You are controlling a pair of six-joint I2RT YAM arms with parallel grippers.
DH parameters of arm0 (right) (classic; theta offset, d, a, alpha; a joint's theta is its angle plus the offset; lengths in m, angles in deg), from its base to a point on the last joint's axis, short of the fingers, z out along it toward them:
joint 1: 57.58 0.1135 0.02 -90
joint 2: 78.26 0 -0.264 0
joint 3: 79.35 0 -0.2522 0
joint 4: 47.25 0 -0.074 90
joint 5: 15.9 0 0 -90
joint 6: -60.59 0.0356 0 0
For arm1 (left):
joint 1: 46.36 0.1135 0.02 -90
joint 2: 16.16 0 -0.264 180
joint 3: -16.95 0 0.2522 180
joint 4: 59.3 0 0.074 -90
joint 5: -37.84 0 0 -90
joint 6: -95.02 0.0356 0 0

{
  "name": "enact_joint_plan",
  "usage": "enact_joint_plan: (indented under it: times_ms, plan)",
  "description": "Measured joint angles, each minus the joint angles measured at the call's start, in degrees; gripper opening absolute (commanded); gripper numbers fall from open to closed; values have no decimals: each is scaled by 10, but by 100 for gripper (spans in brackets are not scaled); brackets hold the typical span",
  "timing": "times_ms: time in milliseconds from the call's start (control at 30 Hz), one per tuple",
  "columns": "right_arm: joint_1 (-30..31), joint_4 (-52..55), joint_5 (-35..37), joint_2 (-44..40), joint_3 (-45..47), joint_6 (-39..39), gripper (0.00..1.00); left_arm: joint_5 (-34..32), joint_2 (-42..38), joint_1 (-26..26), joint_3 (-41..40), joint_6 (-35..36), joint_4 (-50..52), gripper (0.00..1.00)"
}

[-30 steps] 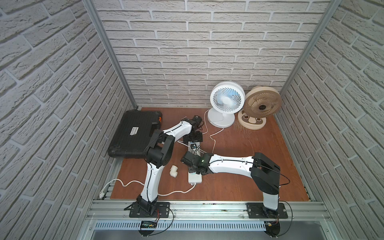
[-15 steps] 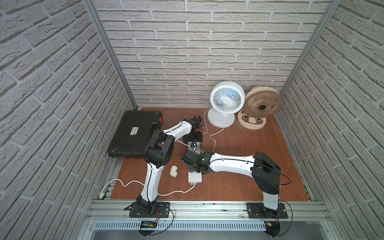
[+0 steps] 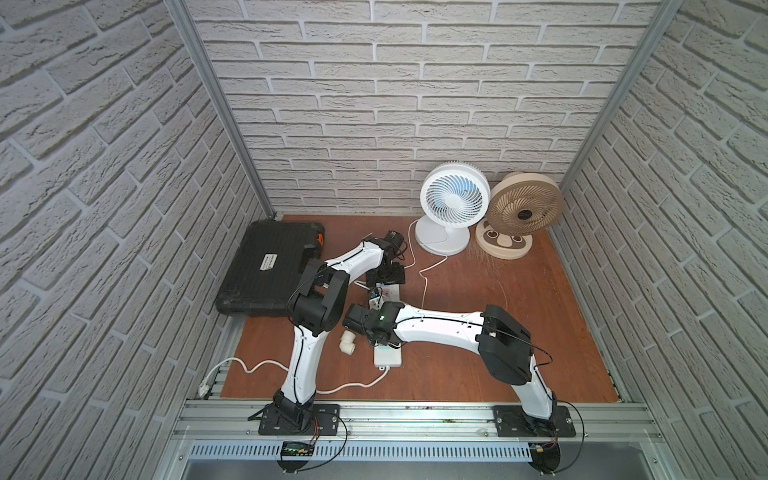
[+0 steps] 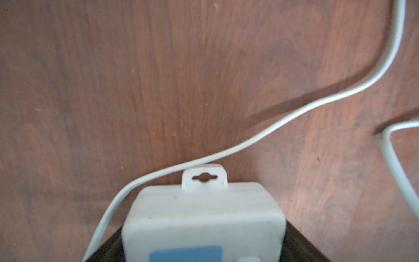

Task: Unplug the desk fan from the power strip
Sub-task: Remove the plug from the socket.

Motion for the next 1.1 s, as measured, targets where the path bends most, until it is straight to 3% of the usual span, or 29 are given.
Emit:
enact_joint_plan:
  times_ms: [300,733,1100]
  plan:
    - [0,-20,1,-10,19,0,3,0,0,0,0,0,0,0]
    - [-21,-144,-46,-88,143,3,3,0,-3,0,-6,-9,-7,0]
    - [-23,-140,-51,-90,139,2,3,0,-3,0,-6,-9,-7,0]
